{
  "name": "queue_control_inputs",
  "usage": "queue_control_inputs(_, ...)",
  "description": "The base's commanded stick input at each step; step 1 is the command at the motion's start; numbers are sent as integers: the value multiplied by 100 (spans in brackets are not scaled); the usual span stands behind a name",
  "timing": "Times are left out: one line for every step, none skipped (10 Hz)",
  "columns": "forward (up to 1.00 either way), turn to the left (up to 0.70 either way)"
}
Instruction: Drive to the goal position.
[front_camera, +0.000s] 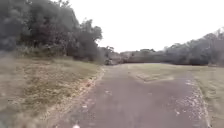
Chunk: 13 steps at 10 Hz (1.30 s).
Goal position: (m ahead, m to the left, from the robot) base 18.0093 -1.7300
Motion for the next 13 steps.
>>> queue_control_inputs(60, -3)
queue_control_inputs(60, -13)
queue_control_inputs(60, -14)
queue_control_inputs(60, -14)
queue_control_inputs(60, -14)
queue_control_inputs(60, -14)
queue_control_inputs(60, -14)
queue_control_inputs(60, -14)
queue_control_inputs(60, -14)
queue_control_inputs(60, -14)
queue_control_inputs(60, -14)
queue_control_inputs(60, -12)
queue_control_inputs(60, -6)
